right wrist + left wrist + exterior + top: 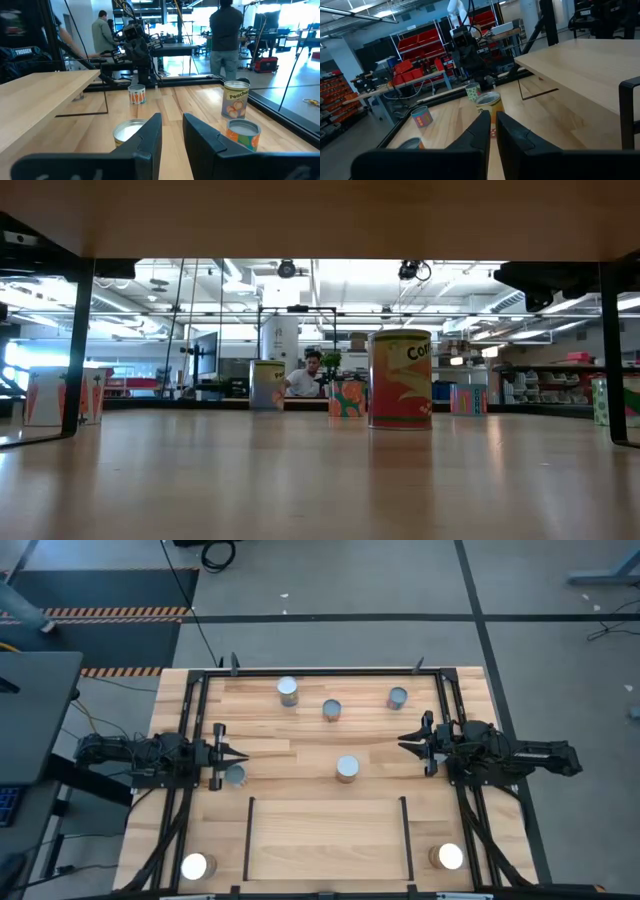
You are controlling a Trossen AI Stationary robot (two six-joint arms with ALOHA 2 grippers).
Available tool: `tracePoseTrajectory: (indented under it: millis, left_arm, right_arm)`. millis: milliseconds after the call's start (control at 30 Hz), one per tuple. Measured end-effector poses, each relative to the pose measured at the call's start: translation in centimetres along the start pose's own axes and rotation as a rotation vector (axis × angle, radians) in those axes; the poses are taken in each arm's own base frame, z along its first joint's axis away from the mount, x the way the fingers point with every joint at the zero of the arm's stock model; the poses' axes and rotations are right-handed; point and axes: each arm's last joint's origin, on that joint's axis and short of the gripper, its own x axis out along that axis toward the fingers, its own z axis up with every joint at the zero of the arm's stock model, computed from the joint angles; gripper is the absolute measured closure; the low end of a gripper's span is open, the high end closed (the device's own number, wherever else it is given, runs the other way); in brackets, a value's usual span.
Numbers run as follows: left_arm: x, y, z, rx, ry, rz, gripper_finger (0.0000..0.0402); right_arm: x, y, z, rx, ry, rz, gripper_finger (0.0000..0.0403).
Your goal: Pick and place cans onto a shelf
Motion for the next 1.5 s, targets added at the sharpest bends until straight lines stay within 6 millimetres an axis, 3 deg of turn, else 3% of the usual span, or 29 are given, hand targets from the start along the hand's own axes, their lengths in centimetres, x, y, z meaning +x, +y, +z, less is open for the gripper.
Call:
tracePoseTrajectory:
  millis: [1167, 1233, 1333, 1500]
  left_arm:
    - [0.0, 0.1, 0.3, -0.008, -0.023, 0.021, 0.0365]
    - [0.0, 0.4, 0.4, -0.071, -0.025, 0.103, 0.0365]
    - [-0.2, 1.2, 0.3, -0.255, 0.007, 0.387, 0.0365]
    - [-0.9, 2.2, 0.0, -0.422, 0.007, 0.815, 0.0365]
  right_arm:
    - [0.0, 0.0, 0.0, 0.000, 0.000, 0.000, 0.0318]
    - [0.0, 0.0, 0.0, 0.000, 0.000, 0.000, 0.0318]
    - [0.0, 0.0, 0.0, -0.016, -0.001, -0.011, 0.0318]
    - [0.0, -0.2, 0.0, -0.210, 0.006, -0.080, 0.0318]
